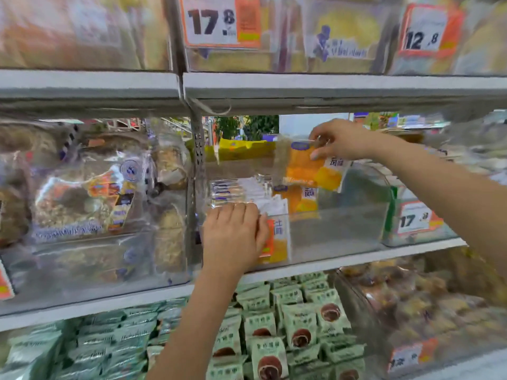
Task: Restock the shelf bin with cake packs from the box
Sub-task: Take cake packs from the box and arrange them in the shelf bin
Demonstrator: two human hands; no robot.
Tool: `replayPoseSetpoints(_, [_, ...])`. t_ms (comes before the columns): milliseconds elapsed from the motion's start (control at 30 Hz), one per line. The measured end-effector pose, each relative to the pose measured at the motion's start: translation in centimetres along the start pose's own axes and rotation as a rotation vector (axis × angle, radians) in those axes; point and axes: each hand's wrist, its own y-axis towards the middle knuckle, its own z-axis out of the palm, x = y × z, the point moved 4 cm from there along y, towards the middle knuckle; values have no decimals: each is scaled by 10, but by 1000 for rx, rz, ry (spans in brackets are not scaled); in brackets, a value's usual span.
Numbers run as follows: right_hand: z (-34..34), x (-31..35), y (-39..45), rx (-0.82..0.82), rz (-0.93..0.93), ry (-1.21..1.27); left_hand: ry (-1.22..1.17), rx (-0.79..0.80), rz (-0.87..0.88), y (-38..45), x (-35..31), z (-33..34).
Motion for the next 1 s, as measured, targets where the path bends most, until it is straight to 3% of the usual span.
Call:
replayPoseSetpoints(133, [43, -19, 26, 273, -26, 0, 27, -77, 23, 0, 0, 2])
replayPoseSetpoints(200, [65, -19, 35, 321, -44, -23, 31, -89, 26, -3, -1, 2])
replayPoseSetpoints(433, [111, -22, 40, 123, -20, 98, 60, -121, 24, -4, -1, 2])
replayPoseSetpoints(667, [107, -25, 38, 119, 1, -57, 30, -46, -1, -3, 0, 0])
replayPoseSetpoints(733, [87, -16, 25, -6, -6, -47, 3, -40, 7, -3, 0, -1])
replayPoseSetpoints(900, [39, 42, -89, -539, -95, 343, -154, -3, 79, -23, -4, -11])
replayPoseSetpoints(1000, [71, 60, -184, -629, -66, 487, -338, 29, 168, -102, -29, -41])
